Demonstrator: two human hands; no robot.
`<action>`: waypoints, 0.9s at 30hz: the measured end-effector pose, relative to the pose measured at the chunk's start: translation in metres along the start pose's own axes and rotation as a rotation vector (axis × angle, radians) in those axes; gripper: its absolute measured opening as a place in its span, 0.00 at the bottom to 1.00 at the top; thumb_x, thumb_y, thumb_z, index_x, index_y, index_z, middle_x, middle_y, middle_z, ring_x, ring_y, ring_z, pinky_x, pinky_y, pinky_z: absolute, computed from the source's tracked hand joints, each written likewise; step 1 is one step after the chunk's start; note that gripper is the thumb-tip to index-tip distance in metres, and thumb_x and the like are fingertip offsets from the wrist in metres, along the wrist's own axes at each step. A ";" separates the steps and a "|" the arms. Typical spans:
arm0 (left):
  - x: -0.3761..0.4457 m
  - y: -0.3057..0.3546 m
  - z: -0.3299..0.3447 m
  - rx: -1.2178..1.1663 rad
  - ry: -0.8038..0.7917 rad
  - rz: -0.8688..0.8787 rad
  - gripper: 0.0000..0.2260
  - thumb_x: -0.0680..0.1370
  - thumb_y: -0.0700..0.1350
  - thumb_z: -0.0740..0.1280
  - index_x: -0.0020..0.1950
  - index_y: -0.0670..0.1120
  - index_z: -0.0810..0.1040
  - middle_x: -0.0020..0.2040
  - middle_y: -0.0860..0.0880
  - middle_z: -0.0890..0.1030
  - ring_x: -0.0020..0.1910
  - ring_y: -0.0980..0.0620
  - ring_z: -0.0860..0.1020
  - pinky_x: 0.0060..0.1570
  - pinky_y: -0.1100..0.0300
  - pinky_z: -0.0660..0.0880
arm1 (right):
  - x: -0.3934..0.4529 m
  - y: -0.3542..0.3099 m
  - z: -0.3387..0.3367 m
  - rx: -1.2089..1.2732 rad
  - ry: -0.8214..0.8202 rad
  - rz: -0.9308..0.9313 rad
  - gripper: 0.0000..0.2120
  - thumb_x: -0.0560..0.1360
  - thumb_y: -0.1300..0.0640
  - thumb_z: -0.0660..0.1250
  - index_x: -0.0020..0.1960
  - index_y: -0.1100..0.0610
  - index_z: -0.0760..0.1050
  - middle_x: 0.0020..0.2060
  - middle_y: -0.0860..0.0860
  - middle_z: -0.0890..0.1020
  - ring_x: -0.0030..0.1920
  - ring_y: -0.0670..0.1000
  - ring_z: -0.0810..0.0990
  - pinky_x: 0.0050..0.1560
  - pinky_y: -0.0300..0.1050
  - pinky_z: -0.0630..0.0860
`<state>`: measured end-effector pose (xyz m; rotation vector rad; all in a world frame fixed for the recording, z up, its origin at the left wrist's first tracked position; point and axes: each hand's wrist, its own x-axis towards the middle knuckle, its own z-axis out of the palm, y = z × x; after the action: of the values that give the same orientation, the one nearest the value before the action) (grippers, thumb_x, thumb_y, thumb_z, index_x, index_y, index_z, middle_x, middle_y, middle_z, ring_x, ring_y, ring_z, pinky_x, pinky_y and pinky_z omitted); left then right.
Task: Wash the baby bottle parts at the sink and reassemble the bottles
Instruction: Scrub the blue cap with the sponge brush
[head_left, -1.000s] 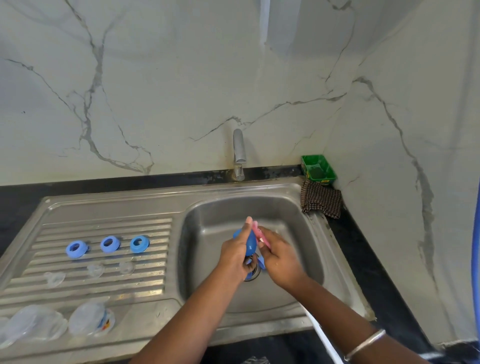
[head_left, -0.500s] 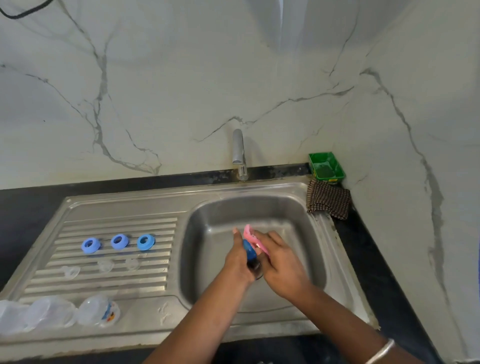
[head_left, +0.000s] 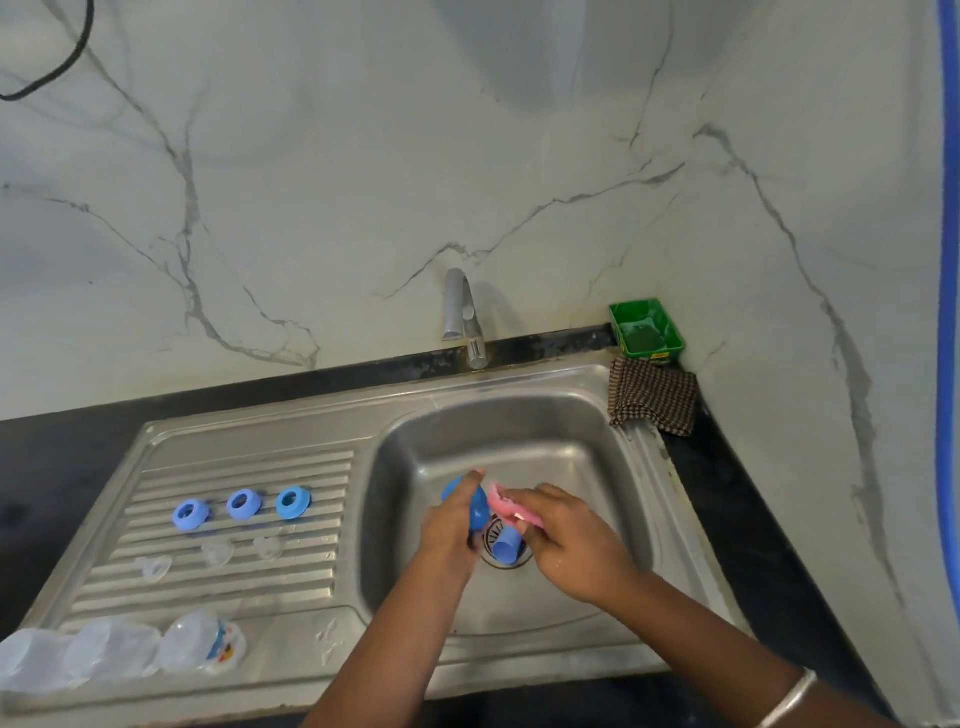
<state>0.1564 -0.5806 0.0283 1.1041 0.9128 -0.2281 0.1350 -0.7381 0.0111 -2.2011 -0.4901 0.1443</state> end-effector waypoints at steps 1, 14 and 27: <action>0.002 0.000 -0.006 0.110 0.040 0.081 0.15 0.70 0.49 0.79 0.46 0.42 0.77 0.39 0.44 0.80 0.31 0.50 0.75 0.28 0.62 0.70 | 0.002 0.005 -0.001 0.107 0.020 0.041 0.20 0.79 0.54 0.63 0.69 0.41 0.74 0.52 0.44 0.80 0.52 0.45 0.80 0.54 0.52 0.78; -0.011 -0.004 -0.017 0.564 -0.172 0.354 0.23 0.66 0.58 0.78 0.53 0.46 0.78 0.39 0.54 0.80 0.34 0.57 0.73 0.30 0.64 0.65 | 0.021 0.009 -0.026 0.539 -0.074 0.230 0.09 0.69 0.54 0.71 0.48 0.54 0.78 0.41 0.52 0.84 0.33 0.48 0.80 0.33 0.45 0.77; -0.011 -0.008 -0.022 0.508 -0.204 0.227 0.12 0.83 0.55 0.59 0.54 0.48 0.76 0.40 0.49 0.73 0.32 0.54 0.66 0.36 0.60 0.67 | 0.030 0.004 -0.025 0.105 -0.079 0.102 0.10 0.76 0.46 0.70 0.49 0.46 0.69 0.37 0.52 0.81 0.34 0.53 0.80 0.36 0.49 0.80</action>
<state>0.1333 -0.5686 0.0272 1.6090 0.5500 -0.3907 0.1703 -0.7466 0.0261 -2.1235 -0.4044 0.3058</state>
